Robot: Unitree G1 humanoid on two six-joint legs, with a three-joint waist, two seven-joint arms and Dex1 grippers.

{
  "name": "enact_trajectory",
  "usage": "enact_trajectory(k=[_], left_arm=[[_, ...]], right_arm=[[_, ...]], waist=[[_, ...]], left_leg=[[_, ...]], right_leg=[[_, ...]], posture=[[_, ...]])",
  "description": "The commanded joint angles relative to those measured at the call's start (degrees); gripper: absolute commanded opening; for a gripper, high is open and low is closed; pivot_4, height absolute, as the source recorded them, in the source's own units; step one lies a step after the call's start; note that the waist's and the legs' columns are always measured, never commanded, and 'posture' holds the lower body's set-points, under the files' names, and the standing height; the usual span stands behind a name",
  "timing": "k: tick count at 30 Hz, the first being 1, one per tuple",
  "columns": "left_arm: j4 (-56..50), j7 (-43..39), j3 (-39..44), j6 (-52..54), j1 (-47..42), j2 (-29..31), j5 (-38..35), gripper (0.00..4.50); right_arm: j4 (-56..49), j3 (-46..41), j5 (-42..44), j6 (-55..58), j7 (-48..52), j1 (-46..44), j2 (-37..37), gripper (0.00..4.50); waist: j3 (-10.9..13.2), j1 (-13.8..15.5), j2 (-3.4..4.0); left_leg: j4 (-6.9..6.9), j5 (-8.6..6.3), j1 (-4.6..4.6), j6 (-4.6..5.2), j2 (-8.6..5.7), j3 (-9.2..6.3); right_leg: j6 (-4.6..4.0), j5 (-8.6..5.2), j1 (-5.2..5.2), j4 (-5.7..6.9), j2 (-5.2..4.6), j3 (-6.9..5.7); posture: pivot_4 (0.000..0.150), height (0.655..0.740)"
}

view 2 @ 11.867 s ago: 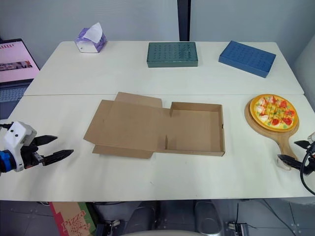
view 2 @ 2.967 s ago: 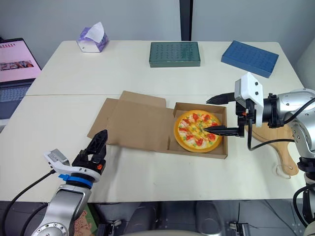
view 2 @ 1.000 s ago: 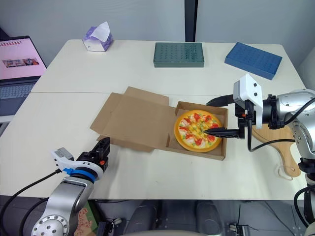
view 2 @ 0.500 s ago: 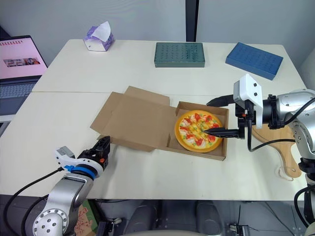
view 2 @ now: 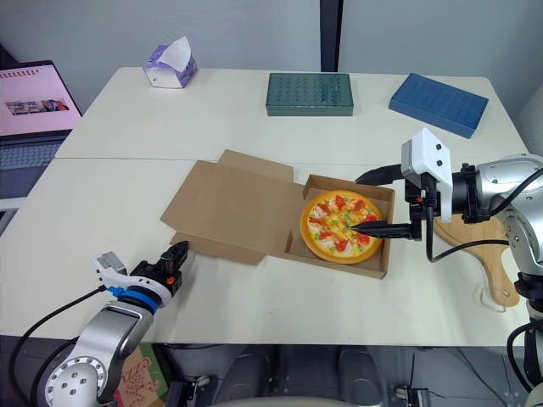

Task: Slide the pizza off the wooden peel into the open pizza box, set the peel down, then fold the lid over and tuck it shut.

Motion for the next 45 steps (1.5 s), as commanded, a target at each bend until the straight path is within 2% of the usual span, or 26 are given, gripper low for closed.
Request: enact_trajectory(k=[1, 3, 12, 24, 34, 42, 45], left_arm=[[-0.6, -0.9, 1.4, 0.6, -0.2, -0.7, -3.3, 0.2], [-1.0, -0.8, 1.3, 0.8, -0.3, -0.8, -4.1, 0.5], [-2.4, 4.2, 0.3, -0.1, -3.7, -2.0, -3.8, 3.25], [-4.1, 8.4, -0.6, -1.8, -5.4, -5.0, -4.5, 3.25], [-4.6, 9.6, -1.3, -2.1, -6.0, -5.2, -4.1, 0.14], [-6.7, 10.5, -1.4, -2.5, -4.6, -5.6, -4.0, 0.04], [-6.7, 9.3, -1.2, -1.4, -4.9, -3.8, -3.4, 0.04]], right_arm=[[-1.9, -1.4, 1.0, 0.0, -0.2, -1.1, -0.7, 4.5], [-2.0, -1.4, 1.1, 0.0, -0.2, -1.2, -0.7, 4.5], [-3.2, -1.1, 1.9, 1.1, -0.1, -1.8, -0.5, 4.5], [-4.6, 0.1, 4.3, 2.4, -0.2, -3.4, 1.3, 4.5], [-4.5, 0.3, 4.3, 2.3, -0.2, -3.4, 1.2, 4.5], [-4.2, 0.0, 3.4, 1.0, -1.3, -2.8, 1.9, 4.5], [-3.8, 1.1, 1.2, 0.1, -2.9, -2.6, 2.2, 4.5]], waist=[[0.0, 0.0, 0.0], [0.0, 0.0, -0.01], [0.0, 0.0, -0.01], [0.0, 0.0, -0.06], [0.0, 0.0, -0.07], [0.1, 0.0, -0.11], [0.1, 0.0, -0.13]], left_leg=[[0.0, 0.0, 0.0, 0.0, 0.0, 0.0], [0.0, 0.0, 0.0, 0.0, 0.0, -0.01], [0.0, 0.0, -0.01, 0.0, 0.0, -0.01], [-0.02, 0.0, -0.04, 0.0, -0.01, -0.02], [-0.02, 0.0, -0.05, -0.01, -0.01, -0.03], [-0.02, 0.0, -0.06, -0.01, -0.01, -0.03], [-0.02, 0.0, -0.06, -0.01, -0.01, -0.04]], right_leg=[[-0.01, 0.0, 0.0, 0.0, 0.0, 0.0], [0.0, 0.0, 0.0, 0.0, 0.0, -0.01], [0.05, 0.03, 0.0, -0.01, 0.0, 0.0], [0.15, 0.08, -0.01, -0.06, 0.0, -0.02], [0.15, 0.08, -0.01, -0.06, 0.0, -0.02], [0.15, 0.09, -0.02, -0.07, 0.0, -0.02], [0.15, 0.08, -0.02, -0.07, 0.0, -0.03]], posture=[[0.15, 0.7279], [0.15, 0.7279], [0.15, 0.7279], [0.15, 0.7279], [0.15, 0.7279], [0.15, 0.7279], [0.15, 0.7279]])
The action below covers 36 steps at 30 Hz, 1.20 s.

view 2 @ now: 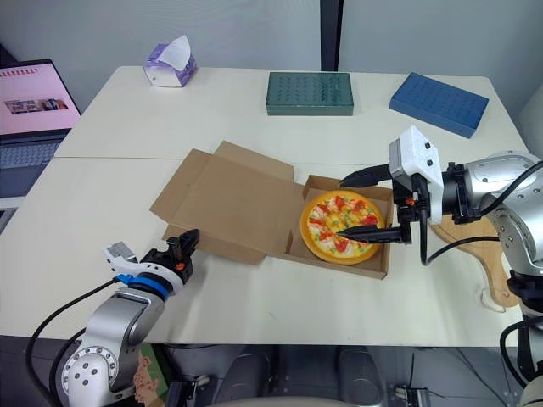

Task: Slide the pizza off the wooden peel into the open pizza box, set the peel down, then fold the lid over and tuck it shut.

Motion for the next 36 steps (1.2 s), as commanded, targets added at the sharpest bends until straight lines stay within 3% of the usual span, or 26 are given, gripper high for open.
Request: enact_trajectory(k=[1, 8, 9, 12, 20, 22, 30, 36], left_arm=[[-2.7, -2.4, 0.4, 1.5, -0.5, 3.3, 0.1, 0.04], [-2.1, -13.5, 1.6, 8.4, -2.0, 16.1, 4.0, 0.04], [-1.9, -15.5, 1.8, 9.4, -2.3, 18.2, 4.8, 0.01], [-0.4, -20.6, 2.3, 11.1, -3.4, 22.4, 6.5, 0.0], [6.1, -29.7, 3.6, 13.9, -9.1, 28.3, 11.4, 0.0], [7.2, -31.7, 3.6, 14.5, -10.2, 29.0, 13.0, 0.0], [13.0, -40.4, 3.7, 16.0, -15.0, 31.4, 20.7, 0.0], [19.3, -53.7, -0.1, 16.5, -22.0, 35.3, 30.5, 0.0]], right_arm=[[-0.1, 0.2, -2.8, -2.1, -2.3, -0.5, 0.1, 4.5], [7.4, 2.7, -12.4, -5.9, -9.2, -2.5, 1.5, 4.5], [9.8, 3.7, -15.1, -7.4, -10.8, -3.3, 1.7, 4.31], [17.0, 6.8, -22.9, -13.2, -14.5, -6.1, 2.8, 3.57], [40.8, 17.4, -43.1, -33.2, -22.1, -15.0, 7.1, 0.54], [47.5, 19.6, -46.3, -37.5, -22.6, -17.1, 8.6, 0.06], [64.1, 23.3, -50.8, -50.0, -17.0, -20.9, 12.3, 0.06], [51.4, 20.4, -42.2, -47.7, 0.2, -13.5, 8.6, 0.06]], waist=[[0.0, 0.0, -0.03], [0.1, 0.0, -0.17], [0.1, -0.1, -0.17], [0.1, -0.2, -0.17], [0.1, -0.8, -0.19], [0.1, -1.2, -0.19], [0.1, -1.7, -0.19], [0.1, -1.6, -0.19]], left_leg=[[0.0, 0.0, -0.01, 0.0, 0.0, 0.0], [-0.04, 0.0, 0.0, -0.01, 0.0, -0.01], [-0.05, 0.01, 0.0, -0.02, 0.0, 0.0], [-0.07, 0.01, 0.0, -0.02, 0.0, 0.04], [-0.26, 0.02, -0.1, -0.04, 0.02, 0.07], [-0.29, 0.03, -0.26, -0.04, 0.02, 0.05], [-0.33, 0.18, -0.63, -0.3, 0.01, 0.0], [-0.33, 0.16, -0.63, -0.26, 0.02, -0.11]], right_leg=[[0.0, 0.0, 0.0, 0.0, 0.0, 0.0], [-0.14, -0.07, -0.03, 0.0, 0.01, -0.03], [-0.19, -0.1, -0.06, 0.02, 0.01, -0.03], [-0.31, -0.17, -0.09, 0.0, 0.0, 0.0], [-0.05, -0.02, -0.34, 0.05, 0.01, 0.0], [-0.03, -0.01, -0.51, 0.06, 0.01, 0.0], [-0.02, 0.01, -0.88, 0.15, 0.01, -0.05], [-0.02, 0.01, -0.85, 0.22, 0.05, -0.14]], posture=[[0.15, 0.7279], [0.15, 0.7279], [0.15, 0.7279], [0.15, 0.7279], [0.15, 0.7279], [0.15, 0.7279], [0.15, 0.7279], [0.15, 0.7279]])
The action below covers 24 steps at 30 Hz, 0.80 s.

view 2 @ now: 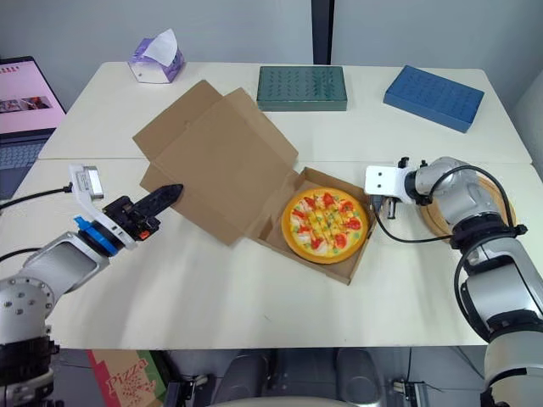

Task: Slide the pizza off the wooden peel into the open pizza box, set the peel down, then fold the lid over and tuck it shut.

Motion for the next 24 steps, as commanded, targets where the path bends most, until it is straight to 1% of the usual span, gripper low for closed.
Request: enact_trajectory(k=[1, 4, 7, 10, 13, 16, 24], left_arm=[[3.1, -9.7, -1.8, -1.0, -4.4, 3.0, 6.8, 0.0], [7.9, -18.8, -5.9, -3.1, -9.5, 4.6, 13.8, 0.0], [13.5, -25.7, -8.9, -6.5, -14.3, 4.8, 20.9, 0.0], [19.9, -35.3, -13.3, -10.9, -20.5, 4.7, 27.8, 0.0], [27.3, -43.1, -16.3, -15.5, -27.4, 2.0, 32.5, 0.0], [34.5, -48.4, -18.4, -19.8, -32.9, -0.9, 37.3, 0.0], [48.2, -57.9, -18.8, -28.0, -41.5, -5.5, 45.5, 0.0]], right_arm=[[-11.9, -2.5, 6.6, 3.3, 9.9, 5.4, -3.1, 0.06], [-24.5, -5.1, 11.9, 10.7, 13.8, 11.4, -5.5, 0.06], [-34.0, -7.5, 15.5, 18.6, 14.4, 15.8, -6.5, 0.06], [-43.9, -9.4, 18.5, 25.6, 14.5, 21.3, -8.4, 0.06], [-52.0, -10.9, 20.7, 32.3, 13.1, 26.9, -10.0, 0.06], [-58.2, -12.1, 22.0, 37.0, 11.0, 32.0, -10.8, 0.06], [-70.8, -13.4, 26.1, 46.4, 4.8, 38.6, -9.4, 0.06]], waist=[[0.0, 0.1, 0.0], [0.0, 0.1, 0.0], [0.0, -0.3, 0.01], [0.0, -0.3, 0.01], [0.0, -0.1, 0.0], [0.0, 0.1, -0.02], [0.0, -0.1, -0.06]], left_leg=[[0.0, -0.01, 0.0, 0.02, -0.01, -0.02], [-0.01, -0.06, -0.02, 0.11, -0.02, -0.07], [0.01, -0.07, 0.01, 0.12, 0.0, -0.04], [0.06, -0.06, 0.04, 0.11, -0.01, -0.03], [0.24, -0.06, 0.04, 0.11, 0.0, -0.07], [0.43, -0.05, 0.02, 0.11, -0.01, -0.07], [0.48, -0.05, 0.0, 0.12, -0.01, -0.12]], right_leg=[[0.0, 0.0, 0.01, 0.0, 0.0, -0.02], [0.0, 0.0, 0.0, 0.05, 0.0, -0.06], [0.0, 0.0, -0.01, 0.11, 0.01, -0.04], [0.01, -0.01, -0.05, 0.35, 0.02, -0.03], [0.01, -0.01, -0.06, 0.56, 0.05, -0.04], [0.02, -0.02, -0.03, 0.61, 0.05, -0.04], [0.03, -0.02, -0.05, 0.71, 0.05, -0.05]], posture=[[0.15, 0.7279], [0.15, 0.7279], [0.15, 0.7279], [0.15, 0.7279], [0.15, 0.7279], [0.15, 0.7279], [0.15, 0.7279]])
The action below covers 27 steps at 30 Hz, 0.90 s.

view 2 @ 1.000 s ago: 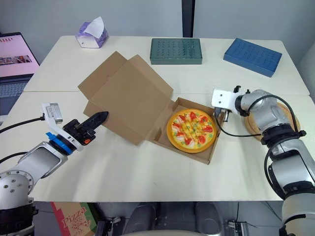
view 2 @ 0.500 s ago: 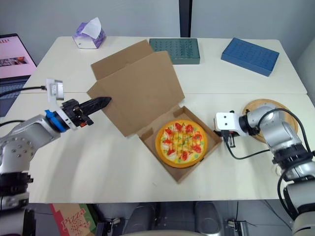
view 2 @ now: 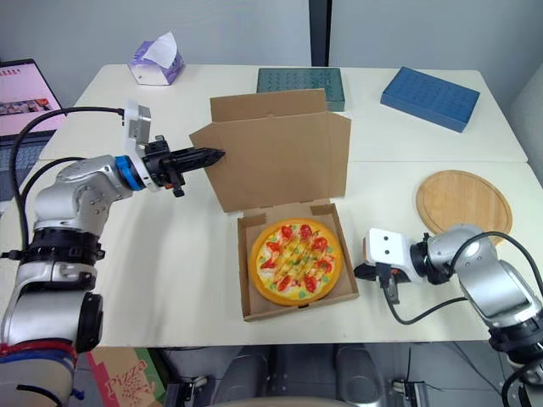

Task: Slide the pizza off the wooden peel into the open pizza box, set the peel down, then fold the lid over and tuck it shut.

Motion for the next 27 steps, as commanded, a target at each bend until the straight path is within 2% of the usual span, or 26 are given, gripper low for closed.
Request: enact_trajectory(k=[1, 5, 8, 12, 19, 27], left_arm=[[4.4, -5.2, 0.2, -4.3, -3.7, -0.7, 3.0, 0.0], [9.1, -8.2, 1.0, -8.4, -6.5, -1.4, 5.6, 0.0], [11.3, -9.7, 1.3, -11.5, -7.8, -1.7, 7.3, 0.0], [13.6, -9.5, 2.3, -14.4, -9.4, -2.3, 8.6, 0.0], [13.3, -8.8, 3.5, -16.4, -10.0, -3.7, 9.8, 0.0], [13.7, -9.5, 3.7, -16.9, -10.6, -4.2, 10.7, 0.0]], right_arm=[[-5.3, -1.8, 1.9, 2.5, -3.2, 0.5, 0.6, 0.06], [-3.0, -4.3, 0.3, 0.7, -7.0, 0.5, 0.0, 0.06], [-0.1, -10.6, 2.4, 0.9, -11.8, -0.3, 2.3, 0.66], [1.7, -17.1, 6.5, 3.7, -18.4, -4.3, 8.0, 2.06], [7.0, -17.8, 5.9, 8.5, -31.9, -14.1, 17.5, 4.49], [12.4, -16.7, 7.6, 12.4, -36.7, -21.9, 22.9, 4.49]], waist=[[0.0, -0.1, 0.0], [0.0, -0.1, -0.01], [0.1, 0.0, -0.1], [0.1, -0.1, -0.18], [0.1, -0.1, -0.18], [0.1, -0.2, -0.18]], left_leg=[[0.0, 0.0, 0.0, 0.0, 0.0, 0.01], [0.02, 0.0, 0.0, 0.0, 0.0, 0.01], [0.02, 0.0, -0.01, 0.0, -0.01, 0.01], [0.02, 0.0, 0.0, 0.01, 0.0, 0.0], [0.02, 0.01, -0.01, 0.01, -0.01, -0.06], [0.01, 0.01, -0.02, 0.02, -0.01, -0.06]], right_leg=[[0.0, 0.0, 0.0, 0.0, 0.0, 0.0], [0.01, 0.0, 0.0, 0.01, 0.0, 0.0], [0.01, 0.0, 0.0, 0.01, 0.0, 0.01], [0.0, 0.0, -0.01, 0.09, 0.0, 0.01], [0.0, 0.0, -0.03, 0.15, 0.0, -0.02], [-0.01, 0.01, -0.07, 0.22, 0.01, -0.02]], posture=[[0.15, 0.7279], [0.15, 0.7279], [0.15, 0.7279], [0.15, 0.7279], [0.15, 0.7279], [0.15, 0.7279]])
